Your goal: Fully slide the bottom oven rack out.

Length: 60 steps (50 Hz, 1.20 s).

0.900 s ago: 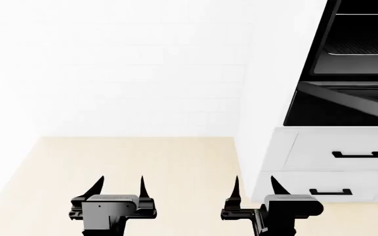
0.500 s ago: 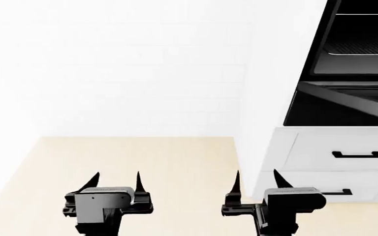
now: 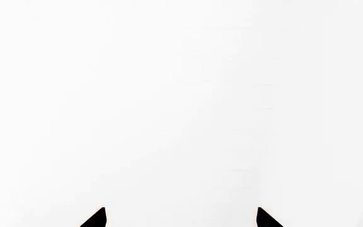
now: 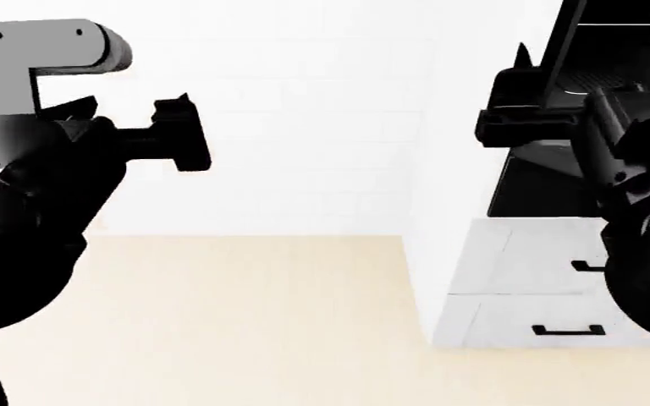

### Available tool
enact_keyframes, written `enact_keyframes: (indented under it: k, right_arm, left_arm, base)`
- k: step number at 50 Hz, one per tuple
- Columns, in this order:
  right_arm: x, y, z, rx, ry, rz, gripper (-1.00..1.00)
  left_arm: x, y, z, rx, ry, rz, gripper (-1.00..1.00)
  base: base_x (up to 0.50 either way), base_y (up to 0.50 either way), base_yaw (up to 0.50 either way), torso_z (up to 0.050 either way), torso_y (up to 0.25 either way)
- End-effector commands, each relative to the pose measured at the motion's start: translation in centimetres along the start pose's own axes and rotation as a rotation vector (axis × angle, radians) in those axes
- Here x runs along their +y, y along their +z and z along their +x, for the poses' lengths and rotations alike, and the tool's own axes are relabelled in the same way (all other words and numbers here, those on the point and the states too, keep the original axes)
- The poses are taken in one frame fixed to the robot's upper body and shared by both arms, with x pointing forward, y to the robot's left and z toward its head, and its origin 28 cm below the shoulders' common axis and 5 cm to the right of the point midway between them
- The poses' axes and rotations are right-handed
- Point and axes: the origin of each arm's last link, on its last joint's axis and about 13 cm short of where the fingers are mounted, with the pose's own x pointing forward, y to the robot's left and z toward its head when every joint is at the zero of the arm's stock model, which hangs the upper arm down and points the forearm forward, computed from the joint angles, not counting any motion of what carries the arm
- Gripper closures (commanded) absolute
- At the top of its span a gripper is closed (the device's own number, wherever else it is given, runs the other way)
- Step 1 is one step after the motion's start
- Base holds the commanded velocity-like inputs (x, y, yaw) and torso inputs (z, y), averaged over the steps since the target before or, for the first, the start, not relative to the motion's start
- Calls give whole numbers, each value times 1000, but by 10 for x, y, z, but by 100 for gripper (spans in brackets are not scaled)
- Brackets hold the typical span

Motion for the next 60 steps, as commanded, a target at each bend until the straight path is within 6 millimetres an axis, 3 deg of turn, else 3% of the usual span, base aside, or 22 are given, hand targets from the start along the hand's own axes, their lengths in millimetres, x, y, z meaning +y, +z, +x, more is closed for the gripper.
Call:
enact_keyframes:
  k: [1,7,18,30,60]
  right_arm:
    - [-37,109,-41,-29,100,-236,-100]
    - [-42,131,-35,-25,90,-286,-100]
    - [-61,147,-29,8,33,-286,-100]
    - [-71,146,-32,49,-15,-249,-100]
    - [-72,118,-29,150,7,-256,-100]
  left_arm:
    - [18,105,-49,18,-84,120,-100]
    - [18,128,-55,-7,-64,131,-100]
    - [26,157,-53,-49,-16,116,-100]
    - [25,151,-43,-8,-27,107,-100]
    - [8,143,-29,92,-93,36,-100]
  base:
    - [0,0,0,0,0]
    - [0,0,0,0,0]
    - [0,-485,0,0,0]
    - [0,-500,0,0,0]
    - [0,-500,0,0,0]
